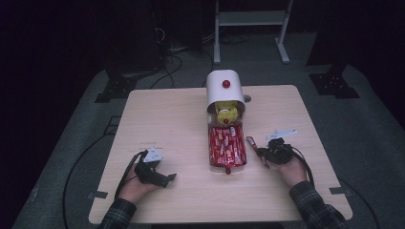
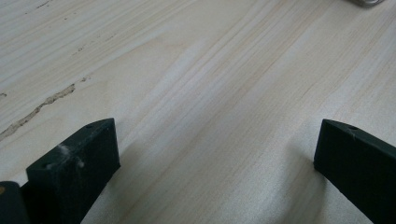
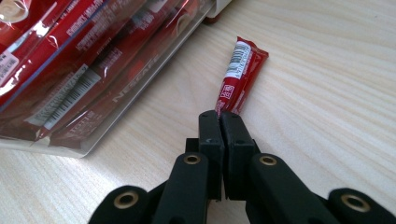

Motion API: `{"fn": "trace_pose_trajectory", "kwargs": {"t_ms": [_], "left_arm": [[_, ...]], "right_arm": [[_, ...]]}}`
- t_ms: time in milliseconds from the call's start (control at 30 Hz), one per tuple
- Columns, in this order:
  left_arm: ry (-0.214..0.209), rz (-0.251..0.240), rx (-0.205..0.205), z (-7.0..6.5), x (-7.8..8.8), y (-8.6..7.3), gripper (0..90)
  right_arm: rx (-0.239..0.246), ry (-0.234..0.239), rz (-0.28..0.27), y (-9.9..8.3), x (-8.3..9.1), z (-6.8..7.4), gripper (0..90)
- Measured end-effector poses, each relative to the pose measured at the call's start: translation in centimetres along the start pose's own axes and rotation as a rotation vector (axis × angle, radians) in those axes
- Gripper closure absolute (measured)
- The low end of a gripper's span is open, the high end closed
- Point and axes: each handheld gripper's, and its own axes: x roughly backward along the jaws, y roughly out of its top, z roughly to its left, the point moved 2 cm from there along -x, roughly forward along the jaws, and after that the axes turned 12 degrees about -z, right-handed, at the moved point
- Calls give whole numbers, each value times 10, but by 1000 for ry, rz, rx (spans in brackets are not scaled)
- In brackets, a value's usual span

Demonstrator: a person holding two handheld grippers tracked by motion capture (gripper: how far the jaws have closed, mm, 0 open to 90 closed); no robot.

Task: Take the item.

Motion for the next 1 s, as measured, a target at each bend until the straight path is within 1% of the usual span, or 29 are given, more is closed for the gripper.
{"fn": "trace_pose_trajectory", "kwargs": {"t_ms": [300,433,467,533,633,667,700,767,800,833,867,900,933,967,1000], "left_arm": [[0,0,0,0,0,0,0],[0,0,0,0,0,0,0],[0,0,0,0,0,0,0],[0,0,0,0,0,0,0],[0,0,0,0,0,0,0],[0,0,0,0,0,0,0],[0,0,0,0,0,0,0],[0,0,0,0,0,0,0],[0,-1,0,0,0,0,0],[0,0,0,0,0,0,0],[0,0,0,0,0,0,0],[0,0,0,0,0,0,0],[0,0,0,0,0,0,0],[0,0,0,0,0,0,0],[0,0,0,0,0,0,0]], "right_arm": [[-8,1,8,-2,-1,-1,859],[-15,-1,8,-3,-2,-2,840],[-23,0,13,-3,-2,-3,826],[-24,2,14,-3,-2,-3,813],[-24,1,12,-3,-2,-3,754],[-24,1,12,-3,-2,-3,754],[-27,2,12,-3,-2,-3,735],[-28,-3,7,-3,-1,-3,661],[-37,-4,3,-2,0,-3,583],[-37,-4,3,-2,0,-3,583],[-37,-11,1,-2,0,-4,498],[-37,-11,1,-2,0,-4,498],[-41,-20,-2,-2,1,-5,416],[-41,-20,-2,-2,1,-5,416],[-57,-20,-2,-2,2,-6,351]]}}
